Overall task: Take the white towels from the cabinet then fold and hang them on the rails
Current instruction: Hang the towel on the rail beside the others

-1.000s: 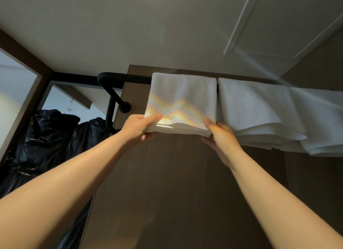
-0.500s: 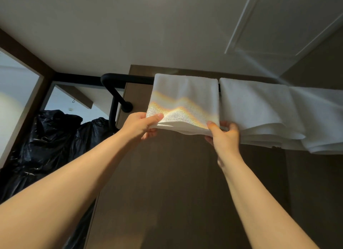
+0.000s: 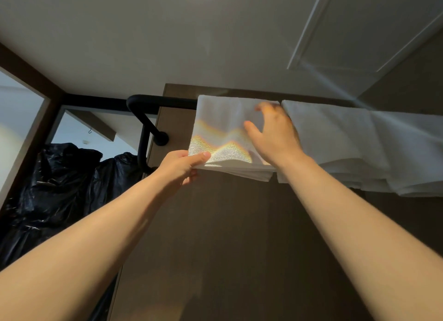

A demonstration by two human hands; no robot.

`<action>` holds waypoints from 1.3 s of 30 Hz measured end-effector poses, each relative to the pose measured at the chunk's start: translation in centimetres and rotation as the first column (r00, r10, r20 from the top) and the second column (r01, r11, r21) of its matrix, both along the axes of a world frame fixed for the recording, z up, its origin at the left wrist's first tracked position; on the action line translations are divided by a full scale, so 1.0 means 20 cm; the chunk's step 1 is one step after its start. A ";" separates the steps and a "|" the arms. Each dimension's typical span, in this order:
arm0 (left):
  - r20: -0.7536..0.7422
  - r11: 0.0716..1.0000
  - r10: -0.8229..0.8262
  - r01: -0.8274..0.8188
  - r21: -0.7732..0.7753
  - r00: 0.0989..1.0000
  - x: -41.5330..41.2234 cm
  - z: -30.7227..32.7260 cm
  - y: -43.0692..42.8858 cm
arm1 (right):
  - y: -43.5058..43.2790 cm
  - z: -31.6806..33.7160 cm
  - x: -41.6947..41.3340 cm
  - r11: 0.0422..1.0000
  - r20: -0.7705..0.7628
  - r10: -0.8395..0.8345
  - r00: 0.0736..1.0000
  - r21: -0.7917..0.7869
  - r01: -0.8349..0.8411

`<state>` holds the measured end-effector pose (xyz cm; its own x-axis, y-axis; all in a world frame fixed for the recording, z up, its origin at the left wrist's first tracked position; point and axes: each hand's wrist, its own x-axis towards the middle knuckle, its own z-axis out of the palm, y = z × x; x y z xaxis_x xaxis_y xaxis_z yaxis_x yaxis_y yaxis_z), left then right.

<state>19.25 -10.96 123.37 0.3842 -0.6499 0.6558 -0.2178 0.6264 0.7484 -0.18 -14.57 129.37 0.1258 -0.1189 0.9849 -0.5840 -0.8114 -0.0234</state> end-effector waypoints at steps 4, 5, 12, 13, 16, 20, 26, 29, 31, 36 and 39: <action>-0.006 1.000 -0.023 0.023 0.005 1.000 0.01 0.00 -0.01 | -0.10 0.16 0.12 0.966 -0.225 -0.256 0.940 -0.040 0.254; -0.004 1.000 -0.024 0.024 0.007 1.000 0.01 0.00 -0.01 | -0.13 0.16 0.15 0.953 -0.271 -0.299 0.915 -0.035 0.301; 0.085 0.999 0.005 -0.009 0.046 0.996 0.04 0.02 -0.04 | -0.37 -0.10 0.21 0.910 -0.335 -0.415 0.846 -0.152 0.386; 0.084 0.999 -0.006 0.002 0.049 0.996 0.04 0.02 -0.05 | -0.37 -0.14 0.20 0.925 -0.367 -0.381 0.849 -0.137 0.355; 0.079 0.997 -0.053 0.048 0.062 0.996 0.04 0.01 -0.07 | -0.36 -0.28 0.15 0.966 -0.454 -0.259 0.852 -0.132 0.223; 0.157 0.992 0.034 -0.052 0.117 0.987 0.04 0.05 -0.07 | -0.30 -0.28 0.07 0.988 -0.354 -0.026 0.935 -0.151 -0.029; 0.084 0.986 0.161 -0.157 -0.049 0.983 0.04 0.23 -0.09 | -0.23 0.13 0.12 0.977 -0.220 -0.133 0.966 -0.196 0.090; 0.132 0.973 0.226 -0.217 -0.076 0.965 0.05 0.25 -0.10 | -0.22 0.29 0.19 0.968 -0.243 -0.245 0.939 -0.120 0.221; 0.174 0.964 0.262 -0.252 -0.081 0.949 0.06 0.24 -0.11 | -0.24 0.34 0.24 0.951 -0.230 -0.310 0.923 -0.094 0.296; 0.160 0.972 0.227 -0.213 -0.098 0.961 0.07 0.21 -0.13 | -0.32 0.35 0.28 0.882 -0.124 -0.453 0.883 -0.205 0.424; 0.154 0.977 0.200 -0.185 -0.107 0.968 0.08 0.22 -0.14 | -0.35 0.35 0.25 0.861 -0.072 -0.464 0.883 -0.270 0.430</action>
